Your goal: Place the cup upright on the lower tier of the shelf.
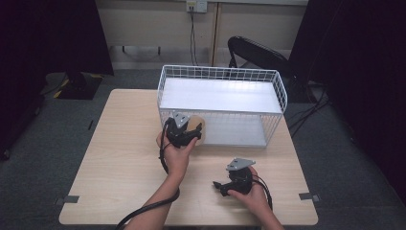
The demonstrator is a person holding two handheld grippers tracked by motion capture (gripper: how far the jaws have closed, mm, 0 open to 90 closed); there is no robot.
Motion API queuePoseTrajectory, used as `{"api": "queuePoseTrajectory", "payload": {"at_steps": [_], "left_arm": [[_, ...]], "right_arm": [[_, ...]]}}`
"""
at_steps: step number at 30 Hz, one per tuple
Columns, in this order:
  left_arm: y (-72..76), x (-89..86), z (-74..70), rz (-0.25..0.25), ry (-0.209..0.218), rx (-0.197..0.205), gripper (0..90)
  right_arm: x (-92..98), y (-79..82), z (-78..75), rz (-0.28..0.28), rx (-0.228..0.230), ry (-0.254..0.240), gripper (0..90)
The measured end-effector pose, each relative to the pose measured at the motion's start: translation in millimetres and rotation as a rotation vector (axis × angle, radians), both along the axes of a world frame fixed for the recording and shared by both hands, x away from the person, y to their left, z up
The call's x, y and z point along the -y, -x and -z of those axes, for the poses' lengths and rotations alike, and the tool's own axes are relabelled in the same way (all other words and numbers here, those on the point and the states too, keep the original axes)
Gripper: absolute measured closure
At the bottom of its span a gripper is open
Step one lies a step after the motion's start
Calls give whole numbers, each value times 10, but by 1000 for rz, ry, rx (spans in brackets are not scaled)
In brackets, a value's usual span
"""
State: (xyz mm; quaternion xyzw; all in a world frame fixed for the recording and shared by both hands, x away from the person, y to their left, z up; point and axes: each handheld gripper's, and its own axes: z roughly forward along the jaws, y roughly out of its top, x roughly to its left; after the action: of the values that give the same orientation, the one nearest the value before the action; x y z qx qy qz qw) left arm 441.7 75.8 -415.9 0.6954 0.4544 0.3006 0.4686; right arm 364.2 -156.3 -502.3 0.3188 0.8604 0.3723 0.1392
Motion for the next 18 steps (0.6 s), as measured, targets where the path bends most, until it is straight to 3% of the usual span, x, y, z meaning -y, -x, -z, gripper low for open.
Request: {"api": "queuePoseTrajectory", "payload": {"at_steps": [2,7,14,17,18], "left_arm": [[48,10,-12,14,-7,3,298],[129,4,31,34,-10,-33,292],[167,-25,175,35,-21,-72,338],[157,-29,218,20,-36,-75,334],[153,-29,227,16,-24,-73,349]], "right_arm": [[0,0,0,0,0,0,112],[0,0,0,0,0,0,112],[0,0,0,0,1,0,112],[0,0,0,0,0,0,112],[0,0,0,0,0,0,112]]}}
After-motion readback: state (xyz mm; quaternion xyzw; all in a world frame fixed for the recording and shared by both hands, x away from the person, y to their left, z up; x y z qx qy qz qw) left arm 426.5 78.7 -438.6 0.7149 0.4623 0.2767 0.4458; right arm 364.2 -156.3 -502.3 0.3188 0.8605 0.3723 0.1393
